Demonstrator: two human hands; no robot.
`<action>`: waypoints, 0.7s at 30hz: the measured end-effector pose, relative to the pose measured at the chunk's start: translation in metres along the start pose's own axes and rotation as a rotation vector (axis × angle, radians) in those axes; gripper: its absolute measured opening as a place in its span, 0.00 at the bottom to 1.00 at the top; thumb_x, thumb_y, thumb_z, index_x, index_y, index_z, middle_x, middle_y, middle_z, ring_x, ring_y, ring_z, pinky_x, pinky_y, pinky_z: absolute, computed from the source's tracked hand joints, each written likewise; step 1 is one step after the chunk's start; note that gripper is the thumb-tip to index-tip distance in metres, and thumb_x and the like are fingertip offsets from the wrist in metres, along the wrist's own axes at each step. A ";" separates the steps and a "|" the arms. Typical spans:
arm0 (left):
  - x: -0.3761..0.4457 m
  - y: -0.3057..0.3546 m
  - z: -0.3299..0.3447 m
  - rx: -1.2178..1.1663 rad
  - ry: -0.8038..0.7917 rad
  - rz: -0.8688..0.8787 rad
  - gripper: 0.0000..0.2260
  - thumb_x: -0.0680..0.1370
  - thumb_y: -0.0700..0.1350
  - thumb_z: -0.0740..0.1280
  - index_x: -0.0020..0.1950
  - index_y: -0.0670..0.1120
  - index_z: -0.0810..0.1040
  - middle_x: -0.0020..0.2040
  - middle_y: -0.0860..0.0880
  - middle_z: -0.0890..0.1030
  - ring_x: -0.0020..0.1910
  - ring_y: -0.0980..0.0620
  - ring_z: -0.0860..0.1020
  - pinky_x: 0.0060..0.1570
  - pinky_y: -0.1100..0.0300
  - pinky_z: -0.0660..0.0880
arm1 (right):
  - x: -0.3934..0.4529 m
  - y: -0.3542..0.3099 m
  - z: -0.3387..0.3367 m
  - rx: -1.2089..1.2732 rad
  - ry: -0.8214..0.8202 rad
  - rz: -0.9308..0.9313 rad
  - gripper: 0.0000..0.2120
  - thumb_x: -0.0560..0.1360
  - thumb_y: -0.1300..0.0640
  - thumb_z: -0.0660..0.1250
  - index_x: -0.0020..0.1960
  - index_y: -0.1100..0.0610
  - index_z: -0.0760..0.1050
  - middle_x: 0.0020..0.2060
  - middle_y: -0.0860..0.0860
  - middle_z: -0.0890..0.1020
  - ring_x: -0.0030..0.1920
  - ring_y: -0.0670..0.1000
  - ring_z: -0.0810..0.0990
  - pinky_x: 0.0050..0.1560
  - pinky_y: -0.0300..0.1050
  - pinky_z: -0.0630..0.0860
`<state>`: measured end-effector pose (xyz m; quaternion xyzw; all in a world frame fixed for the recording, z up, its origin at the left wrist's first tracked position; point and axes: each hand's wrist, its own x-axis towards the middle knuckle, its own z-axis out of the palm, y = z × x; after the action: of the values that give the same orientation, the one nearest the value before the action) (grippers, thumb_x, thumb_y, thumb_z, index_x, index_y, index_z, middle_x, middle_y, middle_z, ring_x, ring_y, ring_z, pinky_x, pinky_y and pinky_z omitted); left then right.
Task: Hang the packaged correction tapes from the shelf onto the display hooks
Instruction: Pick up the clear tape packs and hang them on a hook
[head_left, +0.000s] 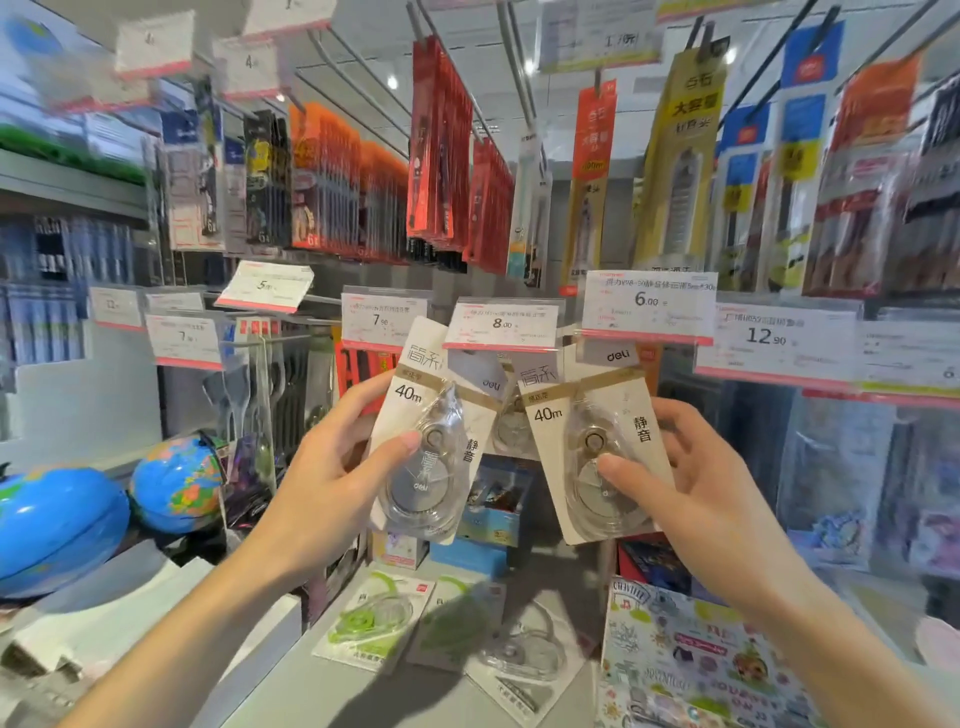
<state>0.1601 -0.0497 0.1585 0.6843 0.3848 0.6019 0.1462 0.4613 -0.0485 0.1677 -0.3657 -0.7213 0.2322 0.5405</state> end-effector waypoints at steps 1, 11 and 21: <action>0.003 0.001 -0.003 -0.012 0.004 0.013 0.22 0.76 0.50 0.69 0.70 0.60 0.72 0.60 0.62 0.85 0.59 0.61 0.82 0.54 0.73 0.75 | 0.001 0.001 -0.002 -0.004 0.004 0.004 0.18 0.78 0.52 0.73 0.60 0.33 0.73 0.54 0.39 0.87 0.53 0.43 0.88 0.48 0.42 0.86; 0.030 0.003 -0.018 -0.047 -0.010 0.109 0.22 0.76 0.48 0.69 0.71 0.54 0.74 0.60 0.60 0.85 0.60 0.58 0.83 0.56 0.68 0.77 | 0.013 0.019 0.013 -0.074 0.028 0.086 0.14 0.78 0.53 0.73 0.59 0.40 0.74 0.51 0.39 0.88 0.49 0.42 0.88 0.50 0.47 0.82; 0.038 -0.002 -0.025 -0.095 -0.027 0.133 0.25 0.77 0.47 0.69 0.74 0.51 0.72 0.62 0.57 0.85 0.61 0.56 0.83 0.58 0.64 0.77 | 0.045 0.020 0.051 -0.022 0.129 0.105 0.20 0.76 0.45 0.74 0.60 0.34 0.66 0.61 0.42 0.81 0.61 0.45 0.81 0.65 0.56 0.79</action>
<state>0.1356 -0.0280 0.1900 0.7087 0.3074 0.6186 0.1434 0.4114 0.0023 0.1645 -0.4231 -0.6675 0.2281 0.5687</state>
